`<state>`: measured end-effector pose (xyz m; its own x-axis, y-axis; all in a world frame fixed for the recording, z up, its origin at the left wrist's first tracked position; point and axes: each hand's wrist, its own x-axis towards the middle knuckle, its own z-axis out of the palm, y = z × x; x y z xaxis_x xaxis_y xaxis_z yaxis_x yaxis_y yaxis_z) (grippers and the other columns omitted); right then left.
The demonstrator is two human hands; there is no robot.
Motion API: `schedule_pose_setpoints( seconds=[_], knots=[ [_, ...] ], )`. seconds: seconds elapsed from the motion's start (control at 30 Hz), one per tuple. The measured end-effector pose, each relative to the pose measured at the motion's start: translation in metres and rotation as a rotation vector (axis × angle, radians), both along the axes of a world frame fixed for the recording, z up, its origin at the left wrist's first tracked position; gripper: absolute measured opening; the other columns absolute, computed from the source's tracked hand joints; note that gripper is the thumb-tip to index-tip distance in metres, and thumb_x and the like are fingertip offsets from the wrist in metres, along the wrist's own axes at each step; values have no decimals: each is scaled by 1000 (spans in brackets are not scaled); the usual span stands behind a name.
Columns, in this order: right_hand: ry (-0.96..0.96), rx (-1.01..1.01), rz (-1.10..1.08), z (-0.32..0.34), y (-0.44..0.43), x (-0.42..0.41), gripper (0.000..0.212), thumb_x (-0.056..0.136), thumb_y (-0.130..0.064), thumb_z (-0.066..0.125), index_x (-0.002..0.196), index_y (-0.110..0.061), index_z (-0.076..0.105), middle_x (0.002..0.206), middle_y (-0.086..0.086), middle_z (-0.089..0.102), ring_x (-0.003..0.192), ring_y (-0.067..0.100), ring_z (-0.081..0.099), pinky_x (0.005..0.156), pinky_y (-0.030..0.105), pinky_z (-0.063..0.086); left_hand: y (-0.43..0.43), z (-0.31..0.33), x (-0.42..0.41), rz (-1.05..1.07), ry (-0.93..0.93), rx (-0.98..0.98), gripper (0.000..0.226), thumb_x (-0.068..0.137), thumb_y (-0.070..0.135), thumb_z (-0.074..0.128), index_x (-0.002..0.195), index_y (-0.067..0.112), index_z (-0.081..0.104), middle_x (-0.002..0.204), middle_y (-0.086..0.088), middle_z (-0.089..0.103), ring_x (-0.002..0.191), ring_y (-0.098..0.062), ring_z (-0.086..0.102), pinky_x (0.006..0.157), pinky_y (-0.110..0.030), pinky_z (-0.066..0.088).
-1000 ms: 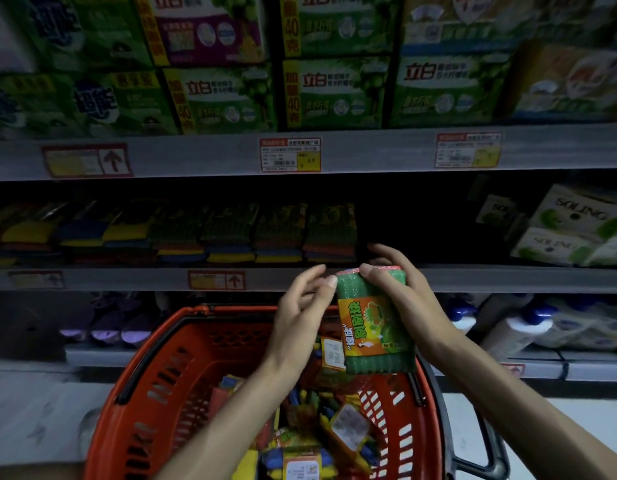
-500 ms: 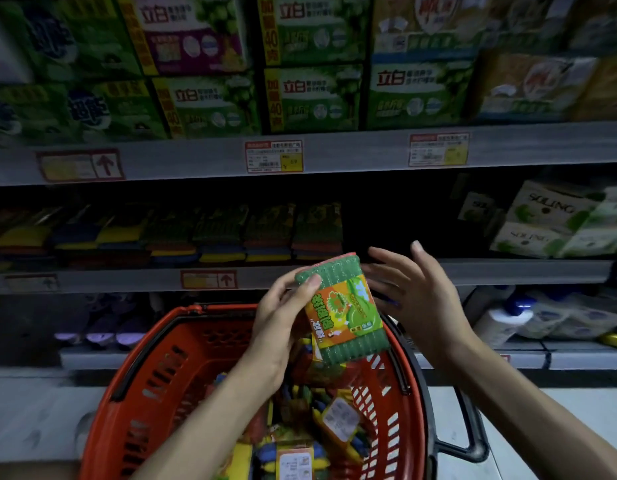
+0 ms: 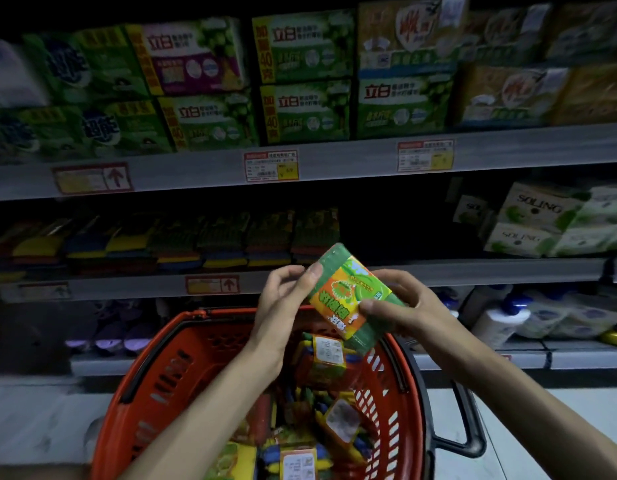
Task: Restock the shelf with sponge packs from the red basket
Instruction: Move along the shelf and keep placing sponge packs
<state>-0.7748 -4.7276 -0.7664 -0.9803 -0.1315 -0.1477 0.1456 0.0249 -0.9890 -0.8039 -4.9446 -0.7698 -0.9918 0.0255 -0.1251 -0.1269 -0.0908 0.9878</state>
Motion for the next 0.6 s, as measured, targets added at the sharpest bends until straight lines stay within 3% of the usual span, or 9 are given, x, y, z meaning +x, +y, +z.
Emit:
schedule_pose_setpoints(
  seconds=[0.13, 0.2, 0.3, 0.43, 0.53, 0.6],
  knots=[
    [-8, 41, 3, 5, 5, 0, 60, 68, -38, 86, 122, -25, 65, 113, -2, 73, 94, 18, 76, 69, 20, 57, -2, 0, -3, -130, -8, -126, 88, 57, 76, 81, 134, 43, 54, 118, 9, 73, 109, -11, 71, 103, -49, 53],
    [-20, 19, -22, 3, 4, 0, 58, 71, -37, 90, 122, -25, 66, 114, -1, 74, 96, 19, 76, 73, 25, 59, 3, -1, -1, -141, -40, -131, 89, 55, 76, 85, 133, 47, 53, 123, 8, 71, 111, -14, 71, 102, -50, 54],
    [-22, -59, -110, -1, 3, -4, 54, 76, -38, 87, 123, -24, 66, 120, 4, 73, 103, 24, 75, 89, 45, 60, 13, -3, 4, -123, -69, -114, 81, 60, 69, 88, 130, 45, 55, 123, 11, 71, 113, -14, 70, 102, -50, 54],
    [-11, -108, -215, 4, 5, -5, 53, 74, -37, 81, 121, -19, 64, 116, 6, 73, 98, 21, 76, 76, 31, 61, 27, -1, 4, -108, -99, 38, 61, 81, 41, 84, 133, 33, 53, 118, -1, 76, 106, -19, 74, 96, -50, 58],
    [-21, -131, -221, 1, 7, -6, 53, 76, -38, 80, 122, -18, 64, 115, 8, 74, 98, 22, 76, 85, 35, 60, 37, 1, 0, -54, -71, 36, 60, 82, 36, 84, 132, 32, 52, 114, 0, 77, 104, -17, 74, 97, -46, 58],
    [-43, -152, -223, -1, 9, -8, 42, 85, -32, 76, 122, -17, 65, 117, 10, 73, 100, 22, 75, 91, 38, 60, 44, 3, -3, 8, -45, 44, 57, 83, 33, 84, 130, 30, 52, 110, 3, 78, 100, -11, 75, 94, -40, 59]
  ],
)
